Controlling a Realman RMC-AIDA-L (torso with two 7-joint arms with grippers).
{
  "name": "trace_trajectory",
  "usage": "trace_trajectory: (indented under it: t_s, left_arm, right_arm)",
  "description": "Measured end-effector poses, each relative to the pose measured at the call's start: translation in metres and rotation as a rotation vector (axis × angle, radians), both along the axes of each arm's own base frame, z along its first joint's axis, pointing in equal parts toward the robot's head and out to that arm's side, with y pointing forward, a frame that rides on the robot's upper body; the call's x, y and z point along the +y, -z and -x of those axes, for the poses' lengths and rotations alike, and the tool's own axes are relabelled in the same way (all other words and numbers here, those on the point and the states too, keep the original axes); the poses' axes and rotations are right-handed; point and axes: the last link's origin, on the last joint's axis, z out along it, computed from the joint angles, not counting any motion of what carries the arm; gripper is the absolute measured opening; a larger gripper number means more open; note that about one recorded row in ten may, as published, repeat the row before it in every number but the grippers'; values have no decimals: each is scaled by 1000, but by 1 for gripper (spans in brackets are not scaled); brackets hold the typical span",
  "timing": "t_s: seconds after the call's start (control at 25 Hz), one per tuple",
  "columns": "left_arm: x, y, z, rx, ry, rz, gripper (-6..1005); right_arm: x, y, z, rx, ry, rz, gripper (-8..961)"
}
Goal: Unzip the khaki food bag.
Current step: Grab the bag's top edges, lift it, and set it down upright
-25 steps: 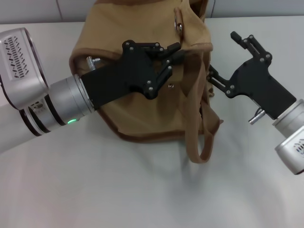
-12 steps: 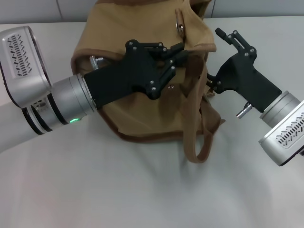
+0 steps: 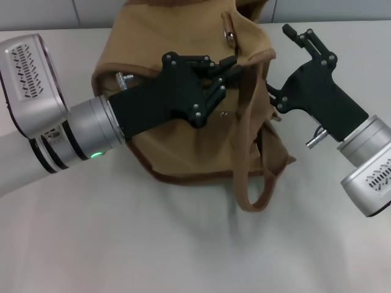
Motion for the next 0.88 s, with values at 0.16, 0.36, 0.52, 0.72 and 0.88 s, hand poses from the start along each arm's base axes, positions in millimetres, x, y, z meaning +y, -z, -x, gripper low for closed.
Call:
trace_trajectory:
  t_s: [0.16,0.36,0.52,0.72,0.88]
  left_arm:
    - [0,0,0,-1,-3,0,85]
    - [-1,1,1,-1,-10,6,85]
    - [-2,2,1,-3,-9,11,84]
    - [-3,2,2,-7,-12,17,84]
    - [-4,3,3,-7,-15,21,84]
  right_arm:
    - [-1,0,-1,15,9,0,671]
    - [-2,1,-1,19,14,5,667]
    - [-2,3,1,23,15,13,664]
    - [-2,5,3,21,8,22,642]
    - [-1,8,5,15,4,38,563]
